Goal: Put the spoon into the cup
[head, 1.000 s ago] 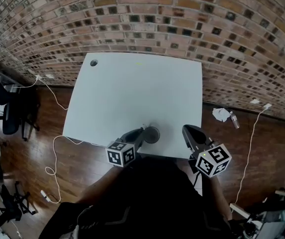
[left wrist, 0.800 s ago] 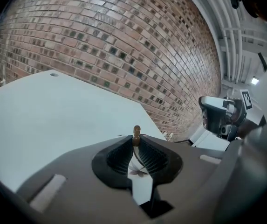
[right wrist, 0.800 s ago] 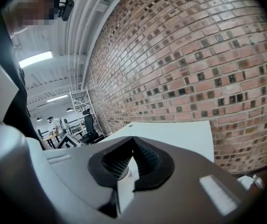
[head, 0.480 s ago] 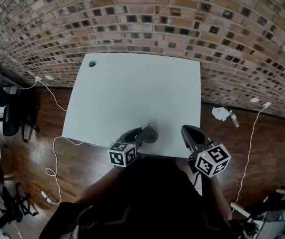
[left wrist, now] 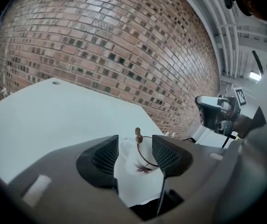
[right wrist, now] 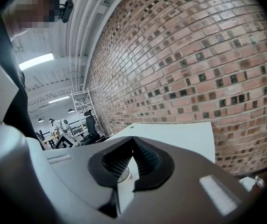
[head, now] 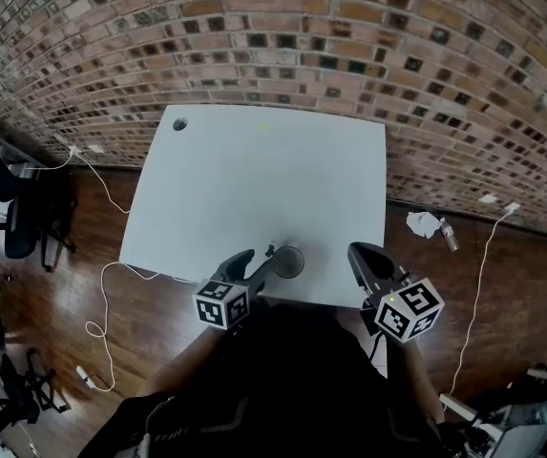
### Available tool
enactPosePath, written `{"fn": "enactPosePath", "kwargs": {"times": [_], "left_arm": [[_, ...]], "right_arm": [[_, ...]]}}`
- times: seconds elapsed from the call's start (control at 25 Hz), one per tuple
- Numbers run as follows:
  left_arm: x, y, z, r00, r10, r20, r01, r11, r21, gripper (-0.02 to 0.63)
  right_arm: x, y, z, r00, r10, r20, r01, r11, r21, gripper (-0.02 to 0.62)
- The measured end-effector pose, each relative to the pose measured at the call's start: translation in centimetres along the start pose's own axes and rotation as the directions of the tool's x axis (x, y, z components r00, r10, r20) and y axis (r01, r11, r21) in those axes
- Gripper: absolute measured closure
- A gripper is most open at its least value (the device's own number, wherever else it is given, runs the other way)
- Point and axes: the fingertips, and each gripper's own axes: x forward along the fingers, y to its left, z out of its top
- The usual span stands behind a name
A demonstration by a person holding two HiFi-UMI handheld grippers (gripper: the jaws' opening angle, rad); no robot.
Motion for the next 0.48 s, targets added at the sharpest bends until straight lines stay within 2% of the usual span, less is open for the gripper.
{"fn": "enactPosePath", "kwargs": {"times": [0.12,0.28,0.36,0.48], "left_arm": [[-1.6,0.5,2.5,0.996,0.027,0.089,-0.026,1.000,-0.009,0.403],[-3.7,0.9,7.1,0.968,0.032,0.247,-0.017,0.998,-0.060,0.556],[-4.5,1.0,9.1,0.955,0.033,0.296,-0.015,0.998,-0.061,0.603],[-5.5,0.5,11.4,0.940,0.000,0.342,0.010,1.000,-0.026,0.604]], "right_arm": [[0.1,0.0,0.3,1.000,0.002,0.006,-0.002,1.000,-0.004,0.589],[0.1,0.2,0.9,1.000,0.006,0.017,-0.006,1.000,-0.013,0.589],[0.1,0.4,1.2,1.000,0.008,0.022,-0.007,1.000,-0.016,0.589],[0.0,0.7,1.7,0.999,0.009,0.034,-0.009,1.000,-0.022,0.589]]}}
